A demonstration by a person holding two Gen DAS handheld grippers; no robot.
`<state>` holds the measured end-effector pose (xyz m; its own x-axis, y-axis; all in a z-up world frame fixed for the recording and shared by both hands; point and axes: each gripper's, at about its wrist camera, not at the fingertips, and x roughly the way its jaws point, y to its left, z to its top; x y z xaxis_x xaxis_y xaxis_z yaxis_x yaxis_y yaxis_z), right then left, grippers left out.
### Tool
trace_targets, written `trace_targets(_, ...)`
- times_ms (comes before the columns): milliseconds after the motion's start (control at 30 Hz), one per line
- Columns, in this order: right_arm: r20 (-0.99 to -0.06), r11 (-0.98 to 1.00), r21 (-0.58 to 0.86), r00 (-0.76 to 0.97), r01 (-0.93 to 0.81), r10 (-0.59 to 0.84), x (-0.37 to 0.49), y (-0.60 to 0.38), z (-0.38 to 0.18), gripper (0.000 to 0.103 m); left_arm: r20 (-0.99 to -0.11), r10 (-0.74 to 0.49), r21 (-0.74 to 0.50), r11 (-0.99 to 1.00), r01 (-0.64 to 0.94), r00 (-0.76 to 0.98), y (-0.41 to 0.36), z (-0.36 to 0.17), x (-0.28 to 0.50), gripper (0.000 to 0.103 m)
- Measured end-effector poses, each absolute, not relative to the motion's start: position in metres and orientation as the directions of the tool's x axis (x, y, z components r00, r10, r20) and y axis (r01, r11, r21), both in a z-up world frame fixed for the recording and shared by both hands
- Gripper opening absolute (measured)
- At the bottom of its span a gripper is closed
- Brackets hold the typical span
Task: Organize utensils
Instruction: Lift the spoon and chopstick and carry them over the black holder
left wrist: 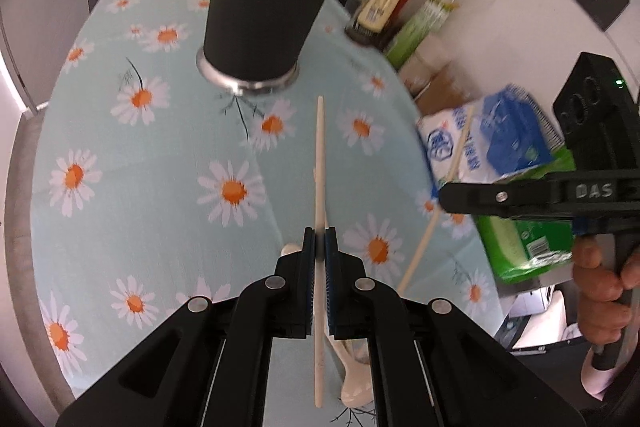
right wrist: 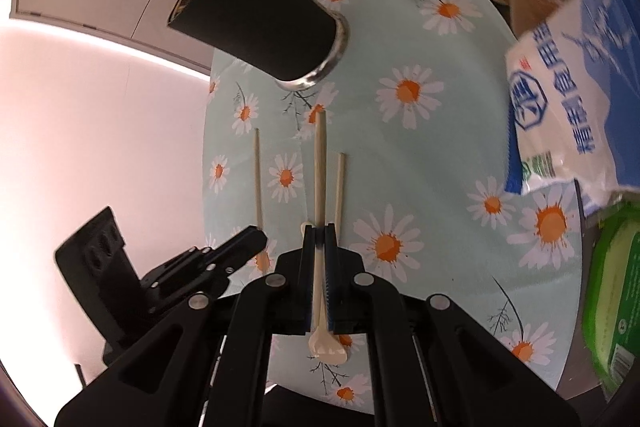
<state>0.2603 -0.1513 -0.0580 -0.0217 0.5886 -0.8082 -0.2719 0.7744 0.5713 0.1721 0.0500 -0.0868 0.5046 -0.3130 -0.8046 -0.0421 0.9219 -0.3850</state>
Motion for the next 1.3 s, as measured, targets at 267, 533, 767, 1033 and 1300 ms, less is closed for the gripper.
trace_targets(267,-0.825,0.775,0.529,0.006,-0.346,0.565,0.260,-0.121,-0.048,0.006,-0.713,-0.324,-0.420,0.908,-0.009,0.622,0.070,-0.062,0.168,0.004)
trace_targets(533,-0.829,0.766,0.488,0.053,-0.419,0.557,0.262,-0.095,-0.027,0.006,-0.640,-0.333,-0.447,0.895,0.017,0.693,0.091,-0.042,0.172,0.004)
trace_targets(767,-0.801,0.749,0.450,0.152,-0.485,0.579,0.267,-0.078,0.002,0.006,-0.551,-0.335,-0.432,0.898,0.083,0.764,0.106,-0.013,0.179,0.004)
trace_targets(1033,-0.735,0.714,0.454,0.229,-0.533,0.638,0.284,-0.067,0.031,0.006,-0.442,-0.333,-0.410,0.901,0.143,0.833,0.113,0.022,0.194,0.004)
trace_targets(1300,-0.694,0.729,0.379,0.345,-0.570,0.631,0.308,-0.053,0.063,0.006,-0.371,-0.287,-0.387,0.912,0.134,0.883,0.126,0.046,0.224,0.004)
